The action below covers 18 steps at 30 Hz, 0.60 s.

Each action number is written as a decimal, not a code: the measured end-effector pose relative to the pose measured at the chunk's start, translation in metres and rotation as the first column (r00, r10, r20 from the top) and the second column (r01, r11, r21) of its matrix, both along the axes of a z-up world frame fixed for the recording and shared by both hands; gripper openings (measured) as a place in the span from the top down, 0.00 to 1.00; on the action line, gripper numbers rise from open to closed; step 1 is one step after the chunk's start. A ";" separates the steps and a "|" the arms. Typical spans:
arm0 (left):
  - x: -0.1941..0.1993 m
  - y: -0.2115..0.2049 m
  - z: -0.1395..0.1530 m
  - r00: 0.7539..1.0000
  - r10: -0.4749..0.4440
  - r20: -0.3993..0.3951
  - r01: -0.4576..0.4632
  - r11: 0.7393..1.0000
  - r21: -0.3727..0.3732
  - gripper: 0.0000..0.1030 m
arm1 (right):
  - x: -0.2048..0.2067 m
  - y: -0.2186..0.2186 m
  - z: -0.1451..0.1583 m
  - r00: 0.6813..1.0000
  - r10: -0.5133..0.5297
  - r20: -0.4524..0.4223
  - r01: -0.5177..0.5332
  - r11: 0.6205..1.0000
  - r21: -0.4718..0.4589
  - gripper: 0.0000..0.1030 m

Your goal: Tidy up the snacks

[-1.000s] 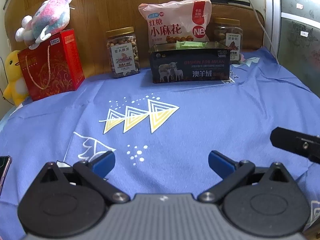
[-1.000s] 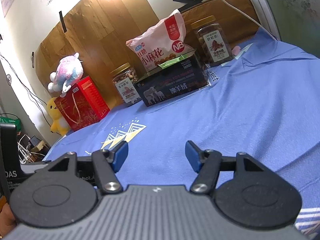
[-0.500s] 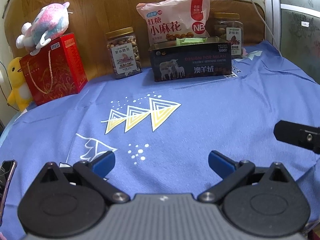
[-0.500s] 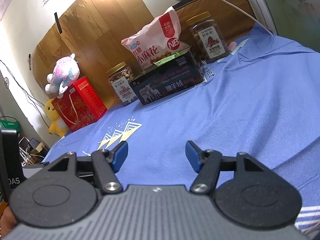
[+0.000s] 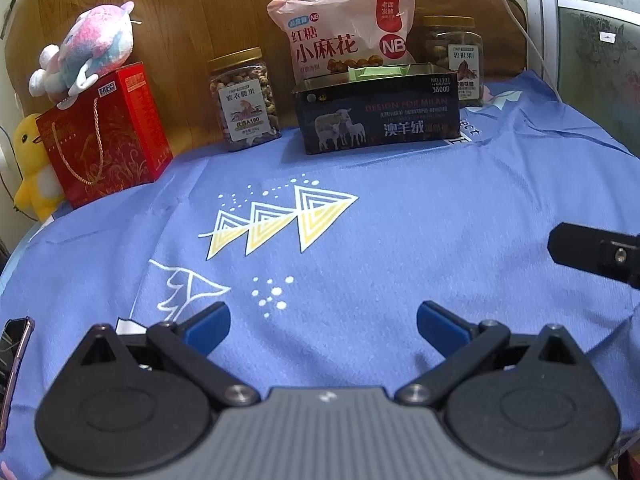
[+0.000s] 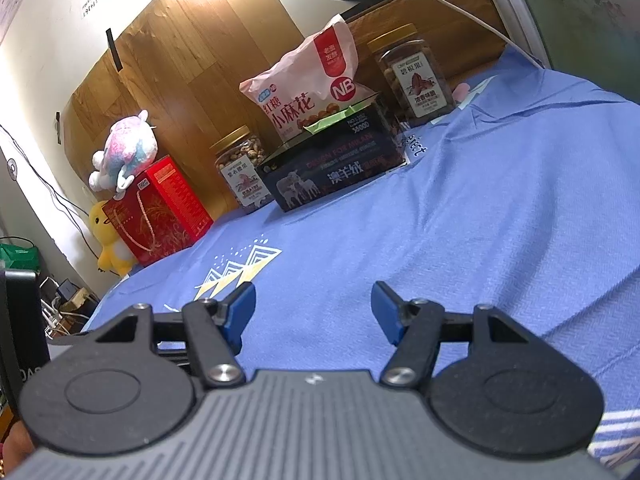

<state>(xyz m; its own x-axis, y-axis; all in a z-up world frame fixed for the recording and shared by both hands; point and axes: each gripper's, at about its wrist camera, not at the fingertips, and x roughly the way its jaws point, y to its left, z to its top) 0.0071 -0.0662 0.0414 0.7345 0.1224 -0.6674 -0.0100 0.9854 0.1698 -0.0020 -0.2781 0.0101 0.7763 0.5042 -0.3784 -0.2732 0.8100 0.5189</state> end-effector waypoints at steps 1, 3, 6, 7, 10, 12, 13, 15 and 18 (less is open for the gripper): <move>0.000 0.000 0.000 1.000 0.000 -0.001 0.000 1.000 0.000 0.00 | 0.000 0.000 0.000 1.000 0.000 0.001 0.000 1.000 -0.001 0.35; -0.001 0.000 -0.001 1.000 -0.003 -0.005 0.003 1.000 0.001 0.00 | 0.000 0.000 0.000 1.000 0.000 0.001 0.000 1.000 0.000 0.35; -0.001 -0.001 -0.002 1.000 -0.009 -0.011 0.009 1.000 0.004 0.00 | 0.000 0.000 0.000 1.000 0.001 0.001 -0.001 1.000 -0.001 0.35; -0.001 -0.001 -0.003 1.000 -0.011 -0.013 0.011 1.000 0.005 0.00 | 0.000 0.000 0.000 1.000 0.001 0.001 -0.001 1.000 -0.001 0.35; -0.002 -0.003 -0.004 1.000 -0.013 -0.017 0.013 1.000 0.009 0.00 | 0.000 0.000 0.000 1.000 0.001 0.001 -0.001 1.000 -0.001 0.35; -0.002 -0.003 -0.004 1.000 -0.014 -0.018 0.015 1.000 0.010 0.00 | 0.000 0.000 0.000 1.000 0.001 0.001 -0.001 1.000 -0.001 0.35; -0.002 -0.003 -0.004 1.000 -0.014 -0.018 0.014 1.000 0.011 0.00 | 0.001 0.000 0.000 1.000 0.002 0.001 -0.002 1.000 -0.001 0.35; -0.002 -0.003 -0.004 1.000 -0.013 -0.018 0.014 1.000 0.012 0.00 | 0.000 0.000 0.000 1.000 0.003 0.001 -0.003 1.000 -0.001 0.35; -0.002 -0.004 -0.004 1.000 -0.016 -0.020 0.016 1.000 0.016 0.00 | 0.000 0.000 0.000 1.000 0.002 0.000 -0.002 1.000 0.000 0.35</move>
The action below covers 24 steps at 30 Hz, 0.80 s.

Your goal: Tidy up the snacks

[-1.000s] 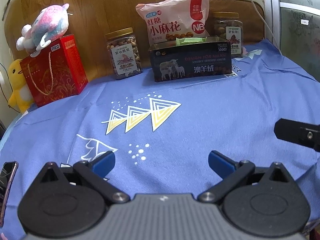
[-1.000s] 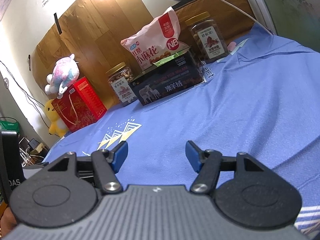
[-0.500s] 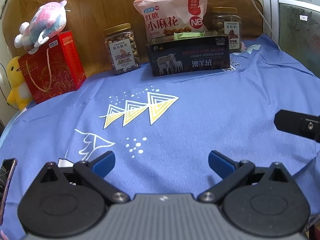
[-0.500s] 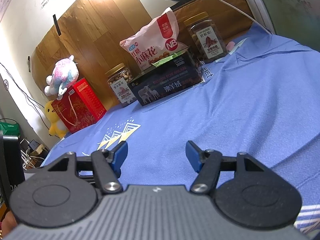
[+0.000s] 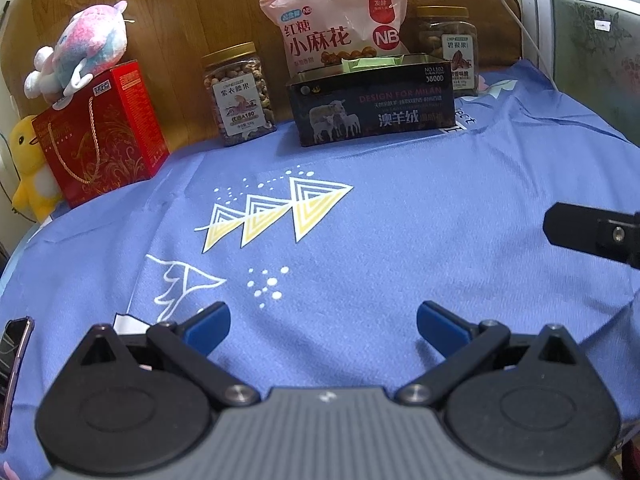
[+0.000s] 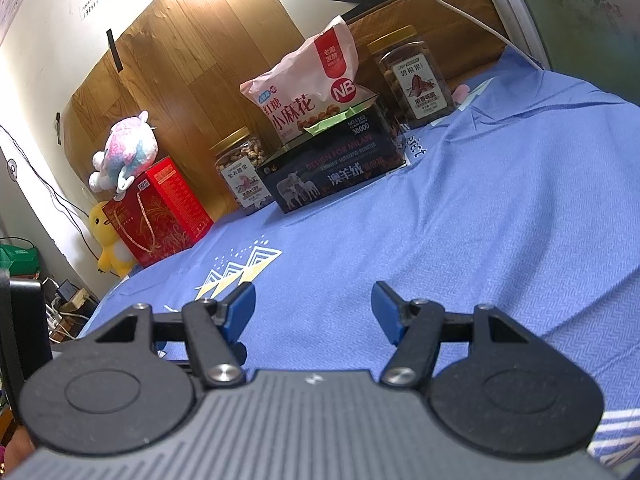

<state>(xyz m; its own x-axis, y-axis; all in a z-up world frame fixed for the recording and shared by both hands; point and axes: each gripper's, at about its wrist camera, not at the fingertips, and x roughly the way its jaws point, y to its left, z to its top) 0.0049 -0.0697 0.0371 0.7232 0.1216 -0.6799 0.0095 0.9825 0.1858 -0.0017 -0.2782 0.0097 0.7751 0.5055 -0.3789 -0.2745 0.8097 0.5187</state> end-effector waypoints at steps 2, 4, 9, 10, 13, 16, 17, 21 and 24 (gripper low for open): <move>0.000 0.000 -0.001 1.000 -0.004 -0.004 0.004 1.000 -0.001 0.00 | 0.000 0.000 0.000 1.000 0.000 0.000 0.000 1.000 0.000 0.35; 0.000 0.000 -0.002 1.000 -0.007 -0.009 0.007 1.000 0.002 0.00 | 0.000 0.000 0.000 1.000 0.000 -0.001 0.000 1.000 0.000 0.35; 0.000 -0.002 -0.005 1.000 -0.017 -0.022 0.017 1.000 0.001 0.00 | 0.001 -0.001 0.000 1.000 -0.006 -0.001 0.006 1.000 0.000 0.33; -0.001 -0.002 -0.005 1.000 -0.017 -0.023 0.017 1.000 0.003 0.00 | 0.001 -0.001 0.000 1.000 -0.010 -0.002 0.010 1.000 0.002 0.33; -0.002 -0.004 -0.006 1.000 -0.017 -0.022 0.017 1.000 0.011 0.00 | 0.001 -0.002 -0.001 1.000 -0.020 -0.004 0.020 1.000 0.004 0.30; -0.002 -0.004 -0.006 0.999 -0.015 -0.028 0.015 1.000 0.011 0.00 | 0.000 -0.002 -0.002 1.000 -0.025 -0.006 0.025 1.000 0.005 0.30; -0.002 -0.004 -0.006 0.999 -0.014 -0.031 0.014 1.000 0.011 0.00 | 0.000 -0.002 -0.002 1.000 -0.025 -0.006 0.025 1.000 0.004 0.29; -0.003 -0.004 -0.006 0.999 -0.008 -0.037 0.008 1.000 0.010 0.00 | 0.000 -0.002 -0.003 1.000 -0.028 -0.009 0.028 1.000 0.007 0.29; -0.004 -0.005 -0.006 0.999 -0.006 -0.040 0.006 1.000 0.012 0.00 | 0.000 -0.003 -0.003 0.999 -0.033 -0.012 0.034 0.999 0.011 0.27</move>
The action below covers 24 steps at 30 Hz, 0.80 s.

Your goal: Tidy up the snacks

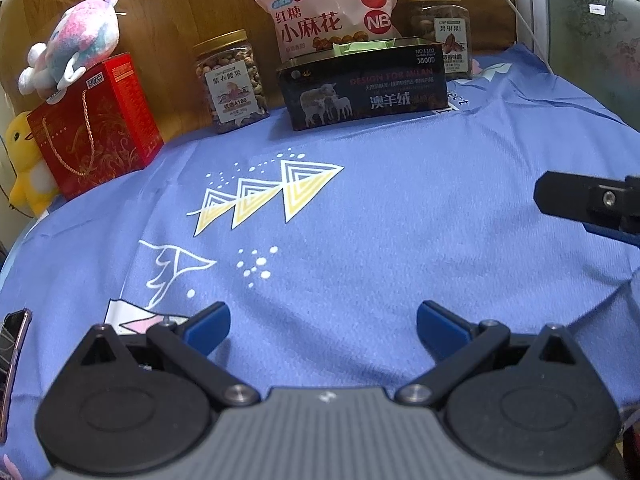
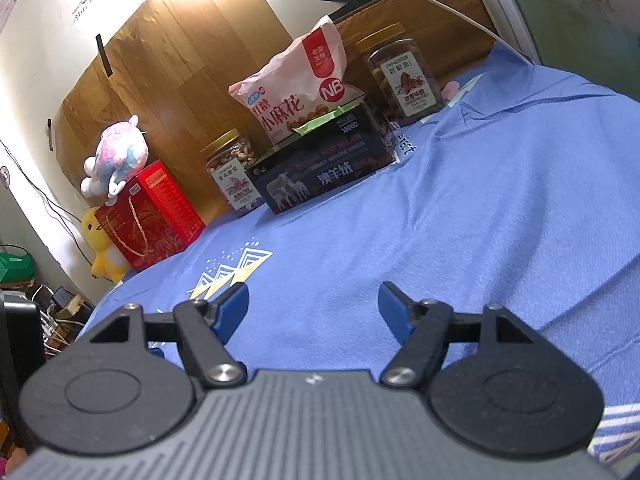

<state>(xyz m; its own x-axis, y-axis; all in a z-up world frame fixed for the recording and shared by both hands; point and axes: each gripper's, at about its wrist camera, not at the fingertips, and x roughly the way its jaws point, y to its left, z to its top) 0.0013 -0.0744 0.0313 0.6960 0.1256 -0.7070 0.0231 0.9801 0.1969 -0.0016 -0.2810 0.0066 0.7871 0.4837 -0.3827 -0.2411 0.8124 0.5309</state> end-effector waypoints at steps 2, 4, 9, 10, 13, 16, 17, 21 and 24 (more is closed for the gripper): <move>-0.001 -0.001 0.000 1.000 0.000 -0.002 0.000 1.000 0.003 0.00 | -0.001 0.000 0.000 1.000 -0.004 0.000 0.004 1.000 0.003 0.26; 0.000 -0.001 0.000 1.000 -0.001 -0.002 0.001 1.000 0.008 0.00 | -0.001 0.000 0.000 1.000 -0.004 -0.001 0.004 1.000 0.003 0.25; -0.001 -0.001 0.001 1.000 -0.001 -0.006 0.001 1.000 0.007 0.00 | -0.001 0.000 0.000 1.000 -0.004 0.000 0.004 1.000 0.003 0.25; -0.002 -0.001 0.001 1.000 -0.001 -0.006 0.001 1.000 0.009 0.00 | 0.000 0.000 0.000 1.000 -0.004 0.000 0.004 1.000 0.003 0.25; -0.004 -0.002 0.001 1.000 -0.006 -0.006 0.006 1.000 0.016 0.00 | -0.001 -0.001 0.000 1.000 -0.006 -0.001 0.006 1.000 0.004 0.25; -0.004 -0.003 0.002 1.000 -0.008 -0.009 0.009 1.000 0.022 0.00 | -0.001 -0.001 0.000 1.000 -0.006 -0.001 0.006 1.000 0.004 0.25; -0.005 -0.003 0.002 1.000 -0.008 -0.011 0.009 1.000 0.022 0.00 | -0.001 -0.001 0.000 1.000 -0.006 -0.001 0.006 1.000 0.004 0.25; -0.005 -0.003 0.002 1.000 -0.008 -0.012 0.009 1.000 0.022 0.00 | -0.001 -0.001 0.000 1.000 -0.005 -0.002 0.005 1.000 0.006 0.25; -0.005 -0.003 0.002 1.000 -0.009 -0.012 0.009 1.000 0.023 0.00 | -0.001 -0.001 0.000 1.000 -0.006 -0.001 0.006 1.000 0.008 0.25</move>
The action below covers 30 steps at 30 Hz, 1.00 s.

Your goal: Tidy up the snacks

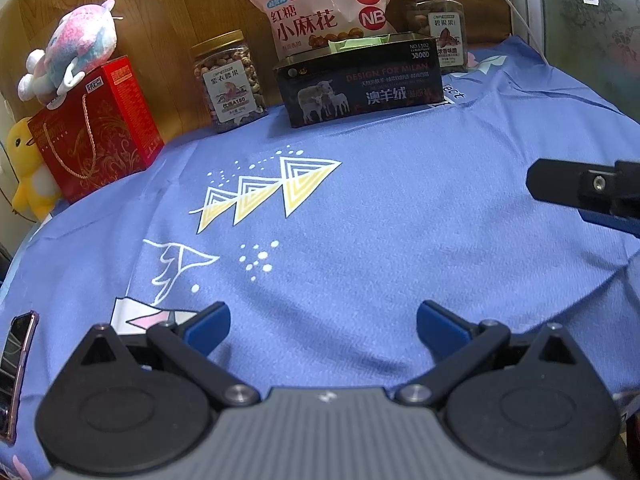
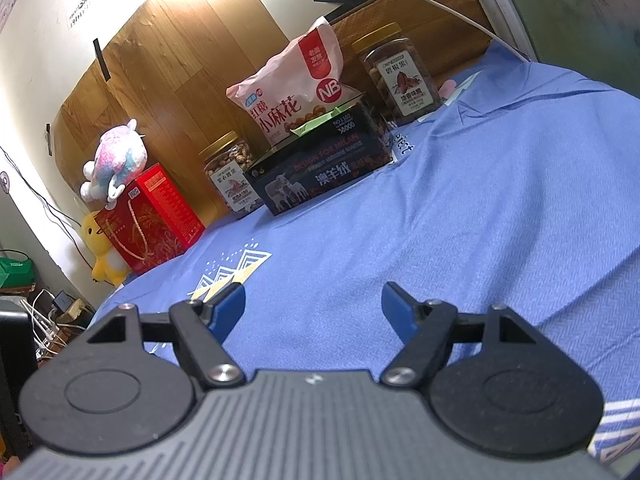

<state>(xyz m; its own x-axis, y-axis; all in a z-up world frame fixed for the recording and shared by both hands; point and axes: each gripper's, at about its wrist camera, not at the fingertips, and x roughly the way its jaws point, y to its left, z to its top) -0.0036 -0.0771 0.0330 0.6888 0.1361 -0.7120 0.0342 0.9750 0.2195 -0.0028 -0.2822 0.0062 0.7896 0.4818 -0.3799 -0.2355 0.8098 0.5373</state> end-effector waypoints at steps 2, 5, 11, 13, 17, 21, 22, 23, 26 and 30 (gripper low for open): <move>-0.001 -0.001 0.000 1.000 0.001 0.000 -0.001 1.000 0.001 0.00 | 0.000 0.000 0.000 1.000 -0.003 0.003 0.003 1.000 0.000 0.25; -0.002 -0.001 0.000 1.000 0.001 0.002 -0.001 1.000 0.004 0.00 | -0.004 0.002 0.002 1.000 -0.016 0.025 0.016 1.000 -0.016 0.25; -0.001 0.000 0.000 1.000 0.008 -0.005 -0.008 1.000 0.001 0.00 | -0.017 0.008 0.010 0.992 -0.046 0.116 0.055 0.996 -0.072 0.17; 0.000 0.001 0.000 1.000 0.011 -0.010 -0.011 1.000 -0.007 0.00 | -0.018 0.009 0.011 0.990 -0.052 0.132 0.064 0.994 -0.084 0.16; 0.001 0.002 -0.001 1.000 0.013 -0.014 -0.014 1.000 -0.013 0.00 | -0.016 0.008 0.011 0.990 -0.053 0.130 0.064 0.994 -0.083 0.16; 0.002 0.005 -0.001 1.000 0.019 -0.022 -0.020 0.999 -0.030 0.00 | -0.016 0.007 0.011 0.991 -0.051 0.127 0.062 0.994 -0.085 0.15; 0.002 0.006 -0.001 0.999 0.021 -0.024 -0.022 0.999 -0.036 0.00 | -0.016 0.008 0.011 0.991 -0.050 0.127 0.061 0.994 -0.087 0.15; 0.002 0.006 -0.001 0.999 0.023 -0.027 -0.024 0.999 -0.041 0.00 | -0.016 0.008 0.011 0.991 -0.049 0.126 0.060 0.994 -0.087 0.15; 0.002 0.006 -0.002 0.999 0.024 -0.029 -0.026 0.999 -0.043 0.00 | -0.015 0.008 0.011 0.992 -0.045 0.122 0.056 0.995 -0.085 0.14; 0.002 0.005 -0.002 0.999 0.025 -0.032 -0.026 0.999 -0.042 0.00 | -0.015 0.008 0.010 0.992 -0.042 0.119 0.052 0.995 -0.084 0.13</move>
